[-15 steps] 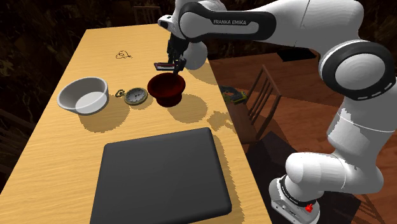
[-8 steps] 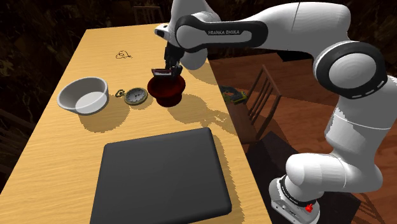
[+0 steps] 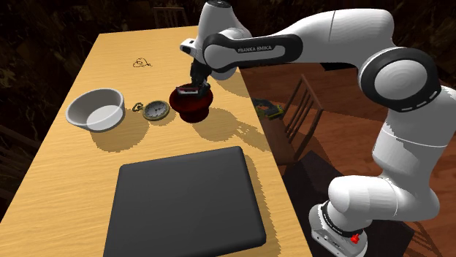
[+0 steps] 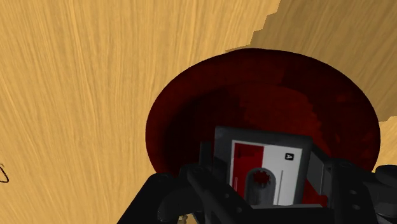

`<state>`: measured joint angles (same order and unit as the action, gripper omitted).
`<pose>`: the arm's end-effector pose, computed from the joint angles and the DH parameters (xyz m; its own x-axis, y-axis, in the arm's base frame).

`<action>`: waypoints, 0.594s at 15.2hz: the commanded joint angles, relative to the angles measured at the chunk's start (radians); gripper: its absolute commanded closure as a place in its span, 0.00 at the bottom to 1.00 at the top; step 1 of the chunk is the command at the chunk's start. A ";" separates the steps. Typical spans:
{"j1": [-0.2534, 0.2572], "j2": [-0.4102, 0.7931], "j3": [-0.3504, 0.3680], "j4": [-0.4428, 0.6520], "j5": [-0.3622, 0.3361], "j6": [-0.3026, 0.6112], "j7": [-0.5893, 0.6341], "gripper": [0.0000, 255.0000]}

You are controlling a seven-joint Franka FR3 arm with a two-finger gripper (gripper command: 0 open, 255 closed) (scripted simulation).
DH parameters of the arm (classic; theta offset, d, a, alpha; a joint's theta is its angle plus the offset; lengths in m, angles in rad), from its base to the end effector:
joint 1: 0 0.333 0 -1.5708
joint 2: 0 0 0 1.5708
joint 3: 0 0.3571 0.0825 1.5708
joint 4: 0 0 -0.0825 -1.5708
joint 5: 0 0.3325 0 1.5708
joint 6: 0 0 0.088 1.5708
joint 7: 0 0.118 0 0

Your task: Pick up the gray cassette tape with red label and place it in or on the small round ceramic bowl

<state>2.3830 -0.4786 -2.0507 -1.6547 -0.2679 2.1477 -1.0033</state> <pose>0.6238 0.0776 0.5212 0.1931 0.9384 0.2865 0.9598 -0.2412 0.1434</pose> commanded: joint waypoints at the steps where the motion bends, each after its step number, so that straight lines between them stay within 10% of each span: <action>1: 0.002 -0.003 -0.002 -0.003 -0.003 0.006 0.001 1.00; 6: 0.002 -0.003 -0.002 -0.003 -0.003 0.006 0.001 1.00; 7: 0.002 -0.003 -0.002 -0.003 -0.003 0.006 0.001 0.00; 9: 0.002 -0.003 -0.002 -0.003 -0.003 0.006 0.001 0.00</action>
<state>2.3845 -0.4812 -2.0530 -1.6581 -0.2705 2.1532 -1.0026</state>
